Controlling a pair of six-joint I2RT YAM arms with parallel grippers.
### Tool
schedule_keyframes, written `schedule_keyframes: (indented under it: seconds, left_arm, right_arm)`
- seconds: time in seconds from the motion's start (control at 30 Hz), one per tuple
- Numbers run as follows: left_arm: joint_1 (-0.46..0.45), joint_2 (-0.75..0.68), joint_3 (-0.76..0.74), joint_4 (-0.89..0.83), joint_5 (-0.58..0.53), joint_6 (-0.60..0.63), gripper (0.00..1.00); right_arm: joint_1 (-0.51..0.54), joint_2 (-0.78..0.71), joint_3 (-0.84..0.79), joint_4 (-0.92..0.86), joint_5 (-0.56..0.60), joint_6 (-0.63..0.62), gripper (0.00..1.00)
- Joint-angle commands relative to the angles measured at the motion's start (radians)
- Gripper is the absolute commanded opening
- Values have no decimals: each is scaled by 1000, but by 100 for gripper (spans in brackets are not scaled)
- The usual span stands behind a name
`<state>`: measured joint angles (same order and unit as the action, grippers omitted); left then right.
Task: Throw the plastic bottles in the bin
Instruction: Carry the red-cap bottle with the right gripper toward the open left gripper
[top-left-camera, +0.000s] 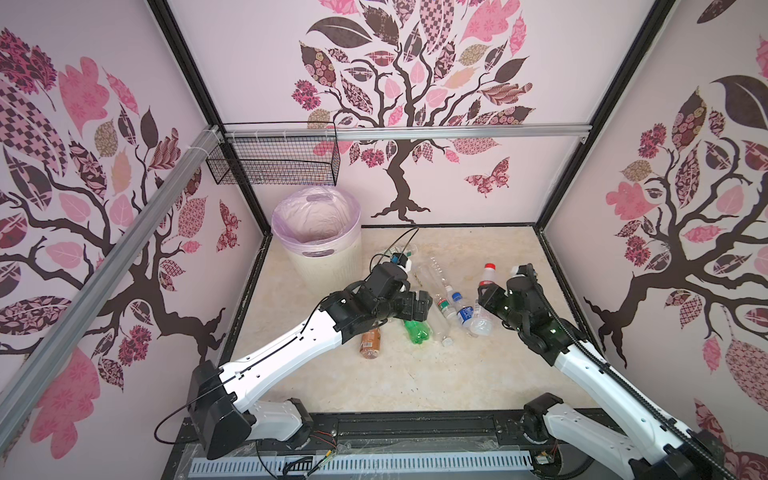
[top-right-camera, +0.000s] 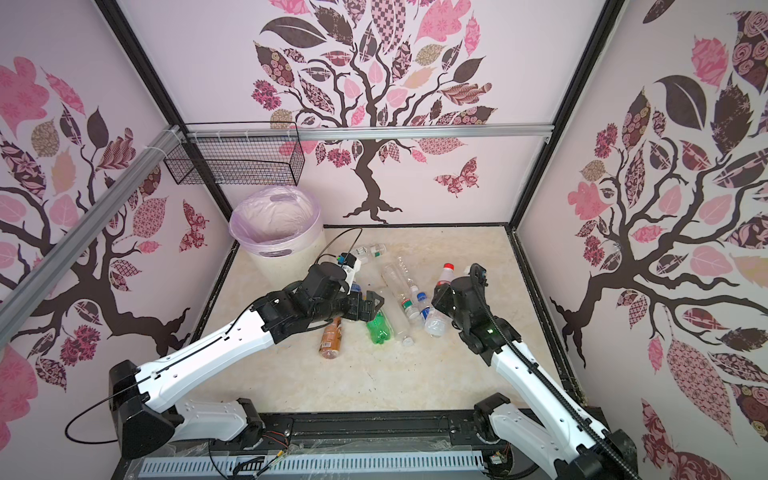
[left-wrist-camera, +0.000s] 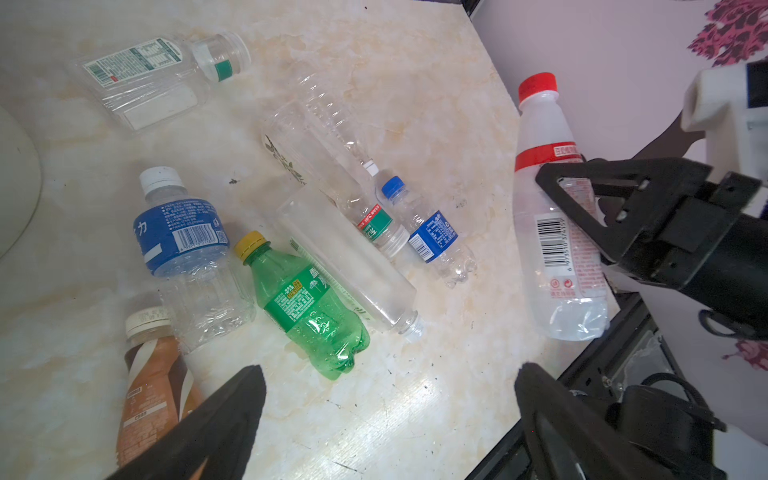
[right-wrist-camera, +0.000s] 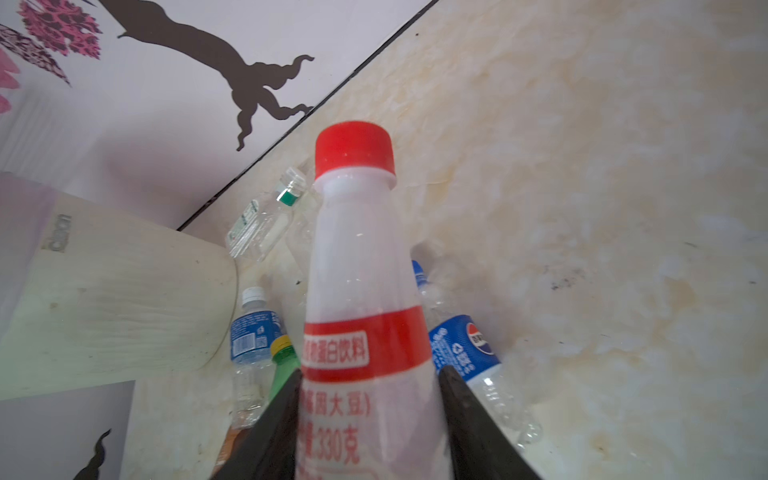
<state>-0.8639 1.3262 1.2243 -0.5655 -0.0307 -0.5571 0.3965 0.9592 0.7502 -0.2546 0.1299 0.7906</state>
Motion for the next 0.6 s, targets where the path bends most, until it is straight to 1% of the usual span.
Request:
schedule_keyframes:
  seconds: [0.0, 0.1, 0.17, 0.33, 0.47, 0.57]
  left_arm:
    - [18, -23, -39, 22, 50, -56, 98]
    - [35, -22, -53, 20, 65, -103, 98]
    - [42, -27, -76, 62, 97, -130, 98]
    - [55, -22, -118, 178, 178, -203, 98]
    - [55, -19, -129, 267, 236, -252, 98]
    - [55, -19, -135, 304, 253, -272, 98]
  right_arm:
    - [1, 70, 64, 110, -126, 19, 51]
    - [22, 125, 112, 132, -141, 13, 51]
    - [39, 148, 129, 164, -153, 25, 51]
    - [87, 161, 136, 244, -152, 59, 51]
    - [103, 170, 138, 300, -182, 88, 50]
    - [116, 173, 142, 332, -174, 89, 50]
